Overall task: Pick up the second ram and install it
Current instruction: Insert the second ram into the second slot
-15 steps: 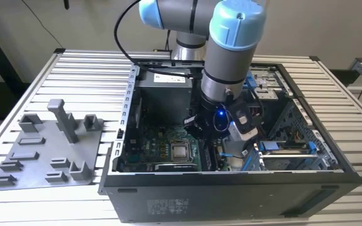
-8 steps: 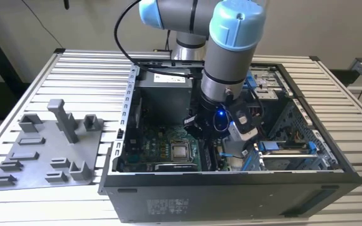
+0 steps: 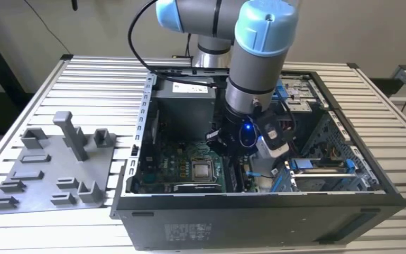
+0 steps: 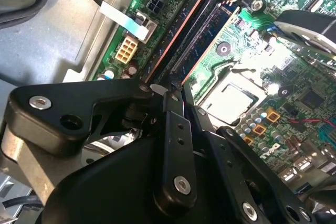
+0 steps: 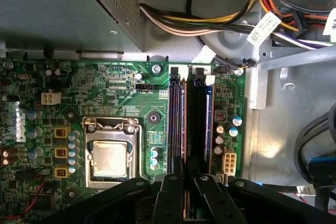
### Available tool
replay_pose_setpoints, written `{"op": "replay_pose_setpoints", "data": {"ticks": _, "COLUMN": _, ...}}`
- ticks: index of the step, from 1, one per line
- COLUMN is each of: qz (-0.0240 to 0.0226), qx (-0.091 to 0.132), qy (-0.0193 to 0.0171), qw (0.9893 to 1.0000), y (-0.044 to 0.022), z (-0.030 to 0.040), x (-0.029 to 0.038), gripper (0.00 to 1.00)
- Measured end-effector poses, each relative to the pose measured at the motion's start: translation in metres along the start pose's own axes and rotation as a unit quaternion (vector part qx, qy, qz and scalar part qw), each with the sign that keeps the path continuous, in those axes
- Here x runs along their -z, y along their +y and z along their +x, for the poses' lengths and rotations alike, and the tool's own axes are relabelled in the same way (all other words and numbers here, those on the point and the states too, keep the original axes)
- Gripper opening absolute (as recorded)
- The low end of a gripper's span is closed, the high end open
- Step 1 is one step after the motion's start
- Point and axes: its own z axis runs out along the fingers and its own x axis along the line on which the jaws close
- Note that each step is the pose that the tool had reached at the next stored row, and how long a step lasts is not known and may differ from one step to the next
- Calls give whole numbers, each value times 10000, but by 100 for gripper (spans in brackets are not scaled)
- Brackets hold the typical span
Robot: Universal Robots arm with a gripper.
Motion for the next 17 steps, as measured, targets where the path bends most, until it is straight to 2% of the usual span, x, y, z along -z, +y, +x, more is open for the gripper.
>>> {"op": "replay_pose_setpoints", "data": {"ticks": 5, "qz": 10, "qx": 0, "qy": 1, "qw": 10000, "y": -1, "z": 0, "x": 38, "gripper": 14}}
{"op": "replay_pose_setpoints", "data": {"ticks": 17, "qz": 8, "qx": 0, "qy": 0, "qw": 10000, "y": 2, "z": 17, "x": 19, "gripper": 14}}
